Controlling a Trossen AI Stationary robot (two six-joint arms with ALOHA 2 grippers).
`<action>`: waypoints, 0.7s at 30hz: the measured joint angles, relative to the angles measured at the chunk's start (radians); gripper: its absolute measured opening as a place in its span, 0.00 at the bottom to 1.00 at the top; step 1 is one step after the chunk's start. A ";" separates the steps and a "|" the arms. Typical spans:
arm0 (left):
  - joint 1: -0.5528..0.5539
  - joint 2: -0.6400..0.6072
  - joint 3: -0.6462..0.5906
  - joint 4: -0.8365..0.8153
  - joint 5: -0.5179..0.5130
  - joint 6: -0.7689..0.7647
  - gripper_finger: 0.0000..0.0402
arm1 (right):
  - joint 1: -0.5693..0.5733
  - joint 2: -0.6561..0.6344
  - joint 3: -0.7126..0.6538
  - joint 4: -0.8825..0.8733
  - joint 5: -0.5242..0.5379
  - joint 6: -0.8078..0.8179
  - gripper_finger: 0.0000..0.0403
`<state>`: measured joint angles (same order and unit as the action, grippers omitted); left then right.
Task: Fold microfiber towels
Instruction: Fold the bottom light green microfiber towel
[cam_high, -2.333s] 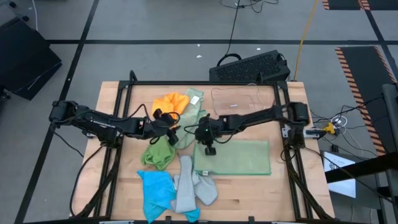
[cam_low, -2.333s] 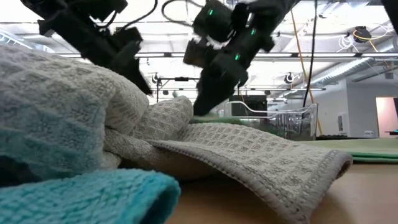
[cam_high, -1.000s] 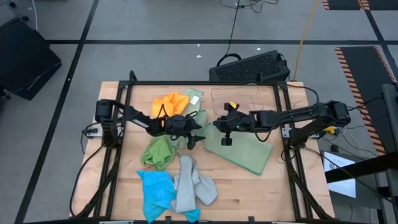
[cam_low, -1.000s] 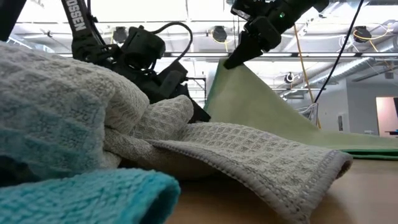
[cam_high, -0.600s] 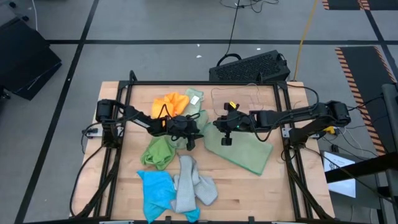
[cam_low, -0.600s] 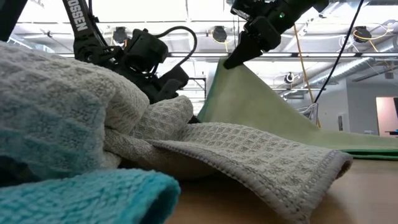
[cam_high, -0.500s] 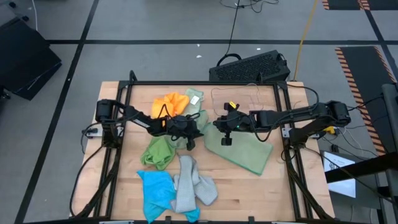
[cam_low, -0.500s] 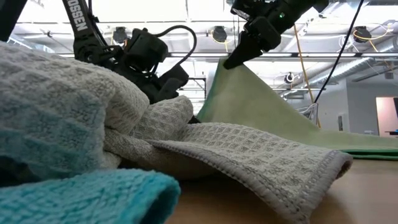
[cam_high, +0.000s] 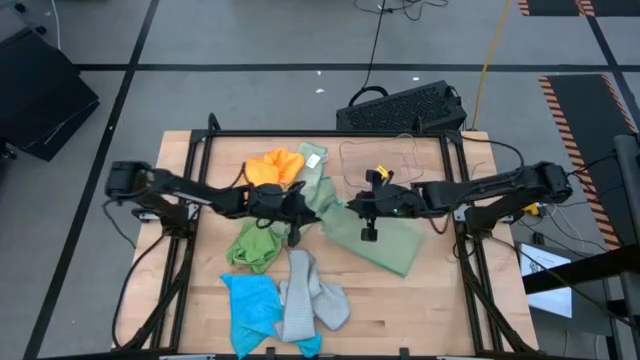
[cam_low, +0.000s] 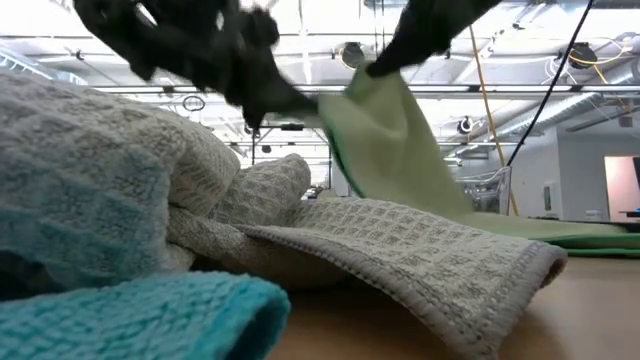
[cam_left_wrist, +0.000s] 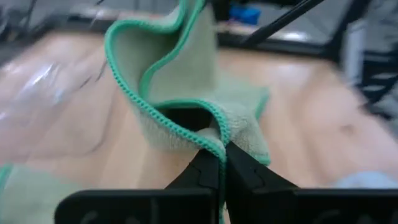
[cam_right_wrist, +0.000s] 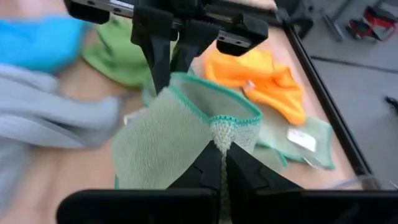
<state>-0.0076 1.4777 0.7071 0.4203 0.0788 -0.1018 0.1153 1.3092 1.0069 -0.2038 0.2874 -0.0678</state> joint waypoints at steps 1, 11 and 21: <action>-0.021 -0.030 0.000 -0.010 0.000 0.000 0.02 | 0.021 -0.017 0.000 0.003 0.000 0.013 0.01; -0.222 -0.131 0.166 -0.097 0.093 0.109 0.01 | 0.340 -0.115 0.002 0.165 0.214 0.077 0.01; -0.138 -0.138 0.315 -0.394 -0.384 0.243 0.01 | 0.444 -0.118 0.002 0.235 0.584 -0.088 0.01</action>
<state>-0.1460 1.3395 1.0217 0.0260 -0.3047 0.1412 0.5590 1.1912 1.0088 0.0315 0.8712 -0.1560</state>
